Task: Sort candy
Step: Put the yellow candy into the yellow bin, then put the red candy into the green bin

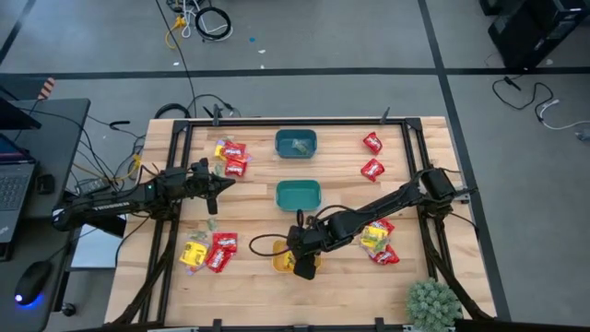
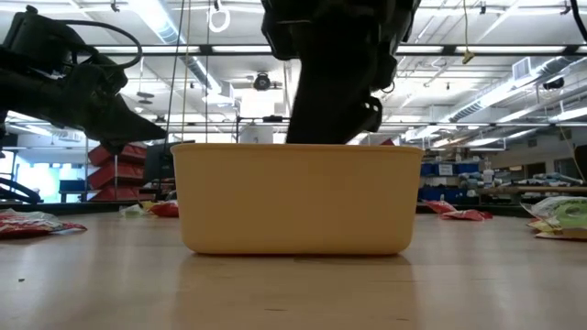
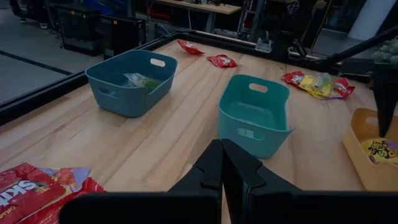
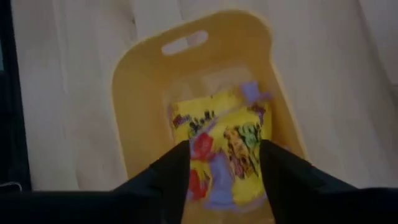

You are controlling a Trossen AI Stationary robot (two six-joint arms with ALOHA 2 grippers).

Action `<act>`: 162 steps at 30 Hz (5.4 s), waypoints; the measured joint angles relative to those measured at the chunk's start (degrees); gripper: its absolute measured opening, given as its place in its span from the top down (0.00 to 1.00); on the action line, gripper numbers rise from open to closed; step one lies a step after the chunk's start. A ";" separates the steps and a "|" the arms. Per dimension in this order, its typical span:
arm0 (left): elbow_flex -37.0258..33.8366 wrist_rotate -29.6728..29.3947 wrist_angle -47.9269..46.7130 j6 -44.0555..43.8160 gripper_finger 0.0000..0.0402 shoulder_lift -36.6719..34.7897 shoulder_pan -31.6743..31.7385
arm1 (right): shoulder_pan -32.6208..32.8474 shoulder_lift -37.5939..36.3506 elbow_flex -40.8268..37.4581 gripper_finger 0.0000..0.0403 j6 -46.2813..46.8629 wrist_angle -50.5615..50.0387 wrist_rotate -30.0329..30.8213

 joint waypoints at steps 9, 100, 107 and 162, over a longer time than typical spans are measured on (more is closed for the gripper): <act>0.00 0.17 -0.10 -0.27 0.99 0.00 0.00 | -0.03 2.17 0.00 0.96 -2.34 1.18 2.20; 0.00 -3.10 0.49 -2.94 0.99 1.61 -0.09 | -35.29 -31.55 -23.82 1.00 -20.12 1.07 9.88; 0.01 -3.10 0.48 -2.96 0.99 1.60 -0.09 | -30.32 -26.55 -23.76 1.00 -16.90 18.29 -8.90; 0.01 -2.99 0.10 -3.38 0.99 5.85 -0.09 | -32.32 -30.01 -25.00 0.91 -14.51 -20.17 12.41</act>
